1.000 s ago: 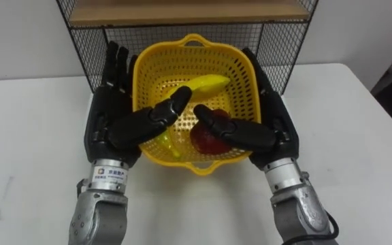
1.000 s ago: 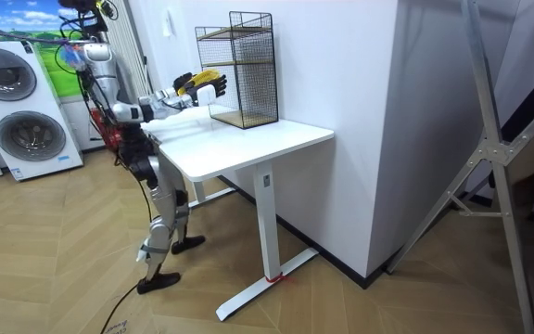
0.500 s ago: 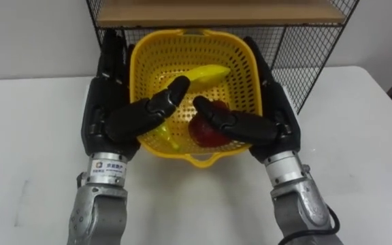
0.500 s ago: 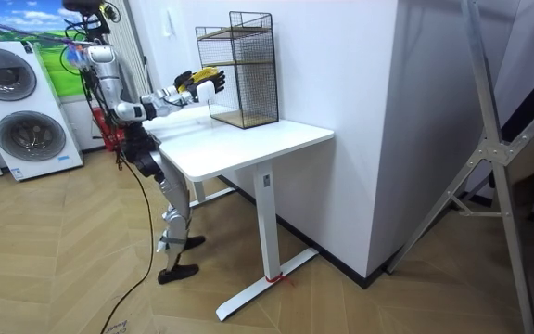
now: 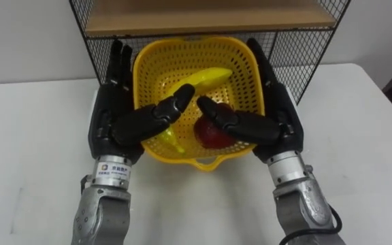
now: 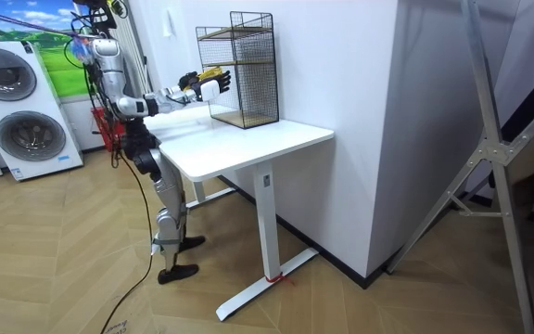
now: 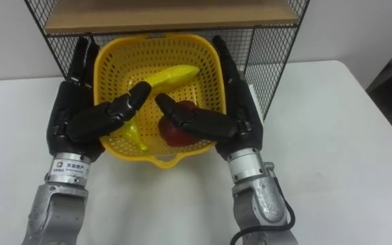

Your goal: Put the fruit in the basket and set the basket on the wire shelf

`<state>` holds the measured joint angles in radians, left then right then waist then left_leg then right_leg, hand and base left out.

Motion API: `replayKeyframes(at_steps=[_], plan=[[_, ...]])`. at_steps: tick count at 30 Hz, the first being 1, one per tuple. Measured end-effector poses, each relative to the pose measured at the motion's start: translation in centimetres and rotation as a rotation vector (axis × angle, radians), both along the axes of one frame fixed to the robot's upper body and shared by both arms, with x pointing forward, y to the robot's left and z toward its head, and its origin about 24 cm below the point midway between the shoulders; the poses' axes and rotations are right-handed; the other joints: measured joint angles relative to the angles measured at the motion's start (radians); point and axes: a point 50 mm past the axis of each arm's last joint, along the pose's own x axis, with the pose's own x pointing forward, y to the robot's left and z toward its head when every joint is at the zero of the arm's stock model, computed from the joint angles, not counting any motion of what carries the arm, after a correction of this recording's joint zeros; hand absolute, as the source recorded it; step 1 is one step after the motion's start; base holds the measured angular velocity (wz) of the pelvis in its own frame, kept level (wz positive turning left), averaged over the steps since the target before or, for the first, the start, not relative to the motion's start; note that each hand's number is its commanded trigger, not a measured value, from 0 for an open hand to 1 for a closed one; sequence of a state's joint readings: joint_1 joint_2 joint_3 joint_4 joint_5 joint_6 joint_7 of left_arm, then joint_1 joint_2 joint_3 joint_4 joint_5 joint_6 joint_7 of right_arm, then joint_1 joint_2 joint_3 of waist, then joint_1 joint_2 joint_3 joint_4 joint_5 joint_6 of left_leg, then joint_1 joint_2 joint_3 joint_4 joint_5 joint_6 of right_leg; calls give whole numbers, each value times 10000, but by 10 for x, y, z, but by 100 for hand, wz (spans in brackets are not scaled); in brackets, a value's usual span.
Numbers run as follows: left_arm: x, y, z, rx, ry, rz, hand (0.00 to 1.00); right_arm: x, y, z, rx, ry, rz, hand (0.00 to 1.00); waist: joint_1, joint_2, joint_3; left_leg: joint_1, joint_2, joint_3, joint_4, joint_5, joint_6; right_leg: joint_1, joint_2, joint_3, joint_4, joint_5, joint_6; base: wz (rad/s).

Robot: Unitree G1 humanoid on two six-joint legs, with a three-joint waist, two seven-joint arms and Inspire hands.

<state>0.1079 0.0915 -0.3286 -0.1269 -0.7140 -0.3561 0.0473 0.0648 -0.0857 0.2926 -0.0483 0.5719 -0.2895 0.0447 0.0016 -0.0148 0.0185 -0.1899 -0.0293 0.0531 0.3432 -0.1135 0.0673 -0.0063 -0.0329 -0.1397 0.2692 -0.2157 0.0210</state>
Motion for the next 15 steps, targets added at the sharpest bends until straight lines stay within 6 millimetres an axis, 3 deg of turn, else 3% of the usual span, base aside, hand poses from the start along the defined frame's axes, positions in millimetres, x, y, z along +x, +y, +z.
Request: replayKeyframes(at_steps=[7, 15], plan=[[0, -1, 0, -10, 10, -57, 0, 0, -1, 0, 86, 36, -114, 0, -141, 53, -49, 86, 3, 2, -145, 71, -2, 183, 53, -9, -332, 183, -3, 0], [-1, -3, -4, 16, 210, -154, 0, 1, -3, -2, 39, 236, -187, 0, -367, 59, -49, 471, -10, 43, -556, 276, -24, 453, 29, 15, -510, 261, 2, 0]])
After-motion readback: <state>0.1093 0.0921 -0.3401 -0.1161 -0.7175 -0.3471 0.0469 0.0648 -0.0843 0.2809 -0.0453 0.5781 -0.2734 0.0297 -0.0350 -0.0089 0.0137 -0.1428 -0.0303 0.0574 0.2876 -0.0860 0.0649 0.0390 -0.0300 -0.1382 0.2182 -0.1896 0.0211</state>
